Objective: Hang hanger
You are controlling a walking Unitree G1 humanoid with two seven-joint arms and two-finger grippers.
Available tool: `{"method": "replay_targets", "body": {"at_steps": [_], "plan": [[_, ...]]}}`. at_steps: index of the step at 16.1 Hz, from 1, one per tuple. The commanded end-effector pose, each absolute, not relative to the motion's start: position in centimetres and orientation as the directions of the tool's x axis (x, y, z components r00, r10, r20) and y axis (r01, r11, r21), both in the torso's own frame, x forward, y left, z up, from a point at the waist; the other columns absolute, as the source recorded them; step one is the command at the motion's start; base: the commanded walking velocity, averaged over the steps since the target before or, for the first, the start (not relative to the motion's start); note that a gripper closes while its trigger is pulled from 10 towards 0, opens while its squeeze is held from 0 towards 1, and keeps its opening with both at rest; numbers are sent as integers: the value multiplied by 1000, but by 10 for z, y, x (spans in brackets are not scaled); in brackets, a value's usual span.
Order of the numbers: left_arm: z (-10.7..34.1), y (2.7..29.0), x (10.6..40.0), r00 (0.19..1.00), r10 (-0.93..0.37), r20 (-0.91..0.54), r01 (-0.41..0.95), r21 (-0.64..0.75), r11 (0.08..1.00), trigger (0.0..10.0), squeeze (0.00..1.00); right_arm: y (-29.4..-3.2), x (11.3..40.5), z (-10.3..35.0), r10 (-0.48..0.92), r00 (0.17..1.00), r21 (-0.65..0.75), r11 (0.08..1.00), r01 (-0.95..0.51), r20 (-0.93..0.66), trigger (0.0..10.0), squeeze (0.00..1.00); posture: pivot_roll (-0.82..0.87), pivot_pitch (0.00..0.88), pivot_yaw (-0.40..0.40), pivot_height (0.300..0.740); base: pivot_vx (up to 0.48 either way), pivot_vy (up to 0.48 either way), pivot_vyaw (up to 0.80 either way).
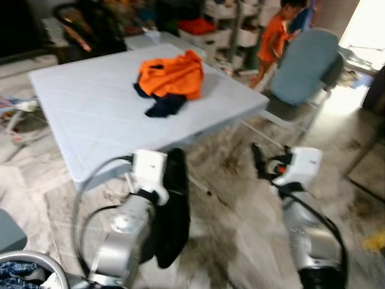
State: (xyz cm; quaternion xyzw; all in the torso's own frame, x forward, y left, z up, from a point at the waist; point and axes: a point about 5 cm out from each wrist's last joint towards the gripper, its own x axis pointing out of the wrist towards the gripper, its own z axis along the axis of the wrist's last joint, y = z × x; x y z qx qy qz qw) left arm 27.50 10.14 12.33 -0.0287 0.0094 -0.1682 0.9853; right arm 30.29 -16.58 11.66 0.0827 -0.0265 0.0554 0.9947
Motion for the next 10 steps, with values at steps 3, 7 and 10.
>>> {"method": "replay_targets", "body": {"at_steps": [3,7,10], "plan": [[134,91,273,922,-384,49,387,-92,917,10000,0,-173,303,119,84,994,148,985,-93,64,10000,0,-49,0,-22,740,0,0,-479],[135,90,271,914,-403,53,406,-102,908,10000,0,-173,302,119,80,995,148,985,-89,63,10000,0,-49,0,-22,740,0,0,0],[138,88,270,897,-434,80,440,-103,892,10000,0,-173,302,119,80,995,141,986,-88,62,10000,0,-50,0,-21,740,91,0,-748]]}}
